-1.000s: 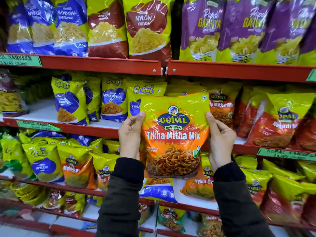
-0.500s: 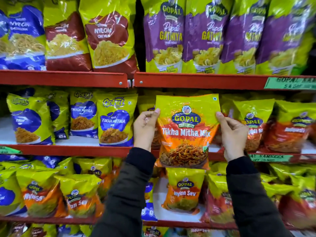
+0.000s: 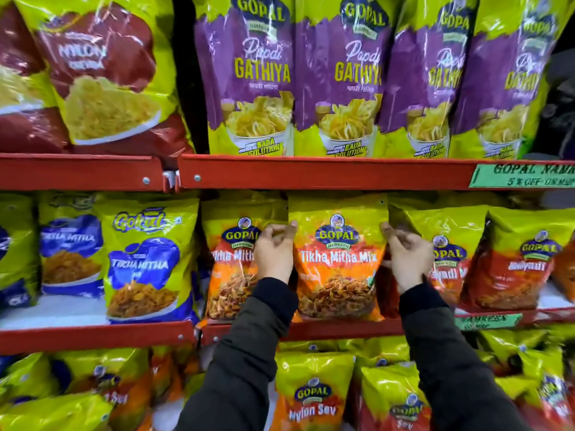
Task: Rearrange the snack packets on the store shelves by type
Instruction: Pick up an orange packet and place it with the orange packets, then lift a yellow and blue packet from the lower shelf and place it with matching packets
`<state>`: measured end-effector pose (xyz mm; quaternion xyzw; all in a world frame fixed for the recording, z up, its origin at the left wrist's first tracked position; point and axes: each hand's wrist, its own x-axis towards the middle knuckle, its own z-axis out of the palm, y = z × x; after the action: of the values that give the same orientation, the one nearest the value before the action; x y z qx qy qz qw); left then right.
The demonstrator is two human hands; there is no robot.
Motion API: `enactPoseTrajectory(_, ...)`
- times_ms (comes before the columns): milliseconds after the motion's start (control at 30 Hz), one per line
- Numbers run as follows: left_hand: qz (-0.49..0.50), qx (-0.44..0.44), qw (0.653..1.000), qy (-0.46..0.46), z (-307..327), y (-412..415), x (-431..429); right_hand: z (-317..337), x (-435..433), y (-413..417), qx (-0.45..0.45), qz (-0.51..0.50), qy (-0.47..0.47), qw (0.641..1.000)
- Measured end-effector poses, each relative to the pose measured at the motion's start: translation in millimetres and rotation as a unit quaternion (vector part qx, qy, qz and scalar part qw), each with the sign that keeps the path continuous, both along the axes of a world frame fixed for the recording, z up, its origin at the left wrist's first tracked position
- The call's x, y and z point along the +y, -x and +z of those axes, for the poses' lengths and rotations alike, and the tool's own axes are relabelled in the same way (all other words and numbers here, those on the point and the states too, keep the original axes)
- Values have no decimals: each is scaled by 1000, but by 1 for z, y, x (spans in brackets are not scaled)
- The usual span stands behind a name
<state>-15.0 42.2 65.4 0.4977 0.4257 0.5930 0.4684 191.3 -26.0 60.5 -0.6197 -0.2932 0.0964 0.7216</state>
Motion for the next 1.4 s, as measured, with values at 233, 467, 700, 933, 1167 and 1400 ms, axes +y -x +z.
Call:
enactPoseTrajectory(233,22,98,994,-41,-10,-8,11,-14,24,-6,-51,-20,99,994)
enactPoseTrajectory(467,57,194,949,-244,-14,28,-27,-11,-28,47,-291,-103,99,946)
enactPoseTrajectory(700,89,350,872,-331,-71,81,-76,-67,-57,131,-359,14,64,931)
enactPoseTrajectory(933,95,403,884,-219,-155,165,-95,-155,-72,215,-320,168,159,919)
enactPoseTrajectory(1167,12,326,939,112,-265,229,-45,-263,-16,260,-162,348,433,815)
enactPoseTrajectory(1400,-98,259,864,421,-361,246,30,-355,46,251,44,346,538,767)
